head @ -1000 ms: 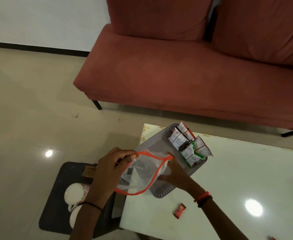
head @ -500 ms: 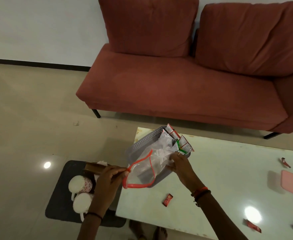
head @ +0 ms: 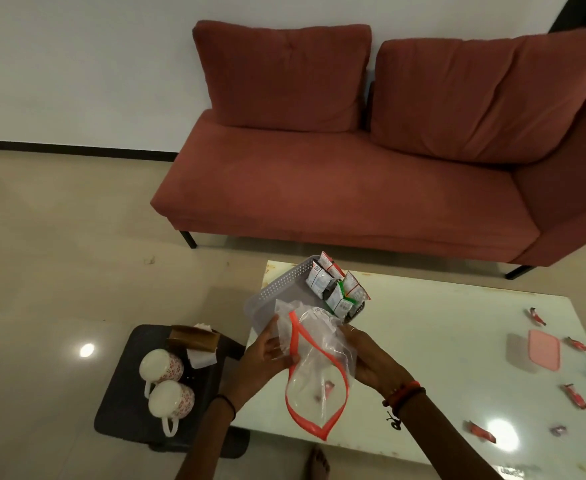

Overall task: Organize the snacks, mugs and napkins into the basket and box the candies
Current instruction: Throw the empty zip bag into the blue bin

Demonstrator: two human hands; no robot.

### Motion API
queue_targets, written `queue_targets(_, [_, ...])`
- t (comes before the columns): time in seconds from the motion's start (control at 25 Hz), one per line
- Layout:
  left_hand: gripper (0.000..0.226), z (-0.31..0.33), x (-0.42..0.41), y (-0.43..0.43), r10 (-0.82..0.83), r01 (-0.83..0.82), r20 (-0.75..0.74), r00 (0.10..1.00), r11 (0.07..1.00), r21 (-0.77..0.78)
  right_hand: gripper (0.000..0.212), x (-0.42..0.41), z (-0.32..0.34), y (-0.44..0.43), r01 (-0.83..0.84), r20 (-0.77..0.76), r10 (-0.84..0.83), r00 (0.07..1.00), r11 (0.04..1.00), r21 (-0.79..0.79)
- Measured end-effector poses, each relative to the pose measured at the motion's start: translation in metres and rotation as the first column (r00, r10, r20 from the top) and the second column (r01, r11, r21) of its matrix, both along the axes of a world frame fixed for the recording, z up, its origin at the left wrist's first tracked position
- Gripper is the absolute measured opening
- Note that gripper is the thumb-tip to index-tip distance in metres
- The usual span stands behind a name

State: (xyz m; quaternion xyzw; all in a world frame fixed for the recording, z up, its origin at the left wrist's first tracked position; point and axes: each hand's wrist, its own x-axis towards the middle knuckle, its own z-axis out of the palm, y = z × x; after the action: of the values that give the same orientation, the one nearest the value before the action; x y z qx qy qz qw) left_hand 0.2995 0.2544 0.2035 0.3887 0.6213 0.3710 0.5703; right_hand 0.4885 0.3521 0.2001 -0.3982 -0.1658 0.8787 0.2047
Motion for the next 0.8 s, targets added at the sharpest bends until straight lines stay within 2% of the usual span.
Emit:
queue_targets(0.12, [0.047,0.007,0.009,-0.007,0.09,-0.09,-0.001,0.996,0.996,0.006,0.03,0.008,0.001,-0.016,-0.059,-0.061,0.055,0.997,0.997,-0.052])
queue_targets(0.2, [0.038,0.012,0.015,-0.017,0.118,-0.118,-0.035,0.992,0.993,0.001,0.029,0.008,-0.002,-0.027,-0.116,-0.004,0.116,0.993,0.993,-0.007])
queue_targets(0.28, [0.033,0.016,0.022,-0.03,0.159,-0.16,-0.119,0.98,0.987,-0.001,0.023,0.009,-0.006,-0.036,-0.188,0.254,0.14,0.957,0.967,0.174])
queue_targets(0.36, [0.024,0.017,0.032,-0.044,0.229,-0.216,-0.253,0.94,0.973,0.079,0.015,0.015,-0.005,-0.047,-0.232,0.54,0.017,0.841,0.914,0.332])
queue_targets(0.4, [0.019,0.019,0.039,-0.05,0.274,-0.24,-0.305,0.912,0.96,0.145,0.012,0.02,-0.004,-0.053,-0.236,0.591,-0.033,0.806,0.898,0.372])
queue_targets(0.44, [0.016,0.021,0.047,-0.059,0.314,-0.251,-0.351,0.882,0.944,0.213,0.012,0.026,-0.001,-0.063,-0.224,0.578,-0.052,0.814,0.89,0.397])
queue_targets(0.52, [0.013,0.024,0.063,-0.075,0.35,-0.208,-0.462,0.815,0.921,0.33,0.023,0.041,0.005,-0.083,-0.123,0.411,-0.045,0.911,0.919,0.375])
queue_targets(0.64, [0.015,0.025,0.093,-0.1,0.272,0.089,-0.701,0.659,0.897,0.432,0.034,0.075,0.014,-0.115,0.037,0.185,-0.075,0.98,0.979,0.201])
queue_targets(0.72, [0.02,0.026,0.113,-0.108,0.242,0.241,-0.784,0.571,0.864,0.442,0.03,0.094,0.02,-0.13,-0.007,0.138,-0.026,0.99,0.973,0.229])
queue_targets(0.8, [0.023,0.026,0.14,-0.115,0.227,0.309,-0.814,0.534,0.844,0.438,0.028,0.115,0.027,-0.148,-0.06,0.125,0.02,0.992,0.942,0.329])
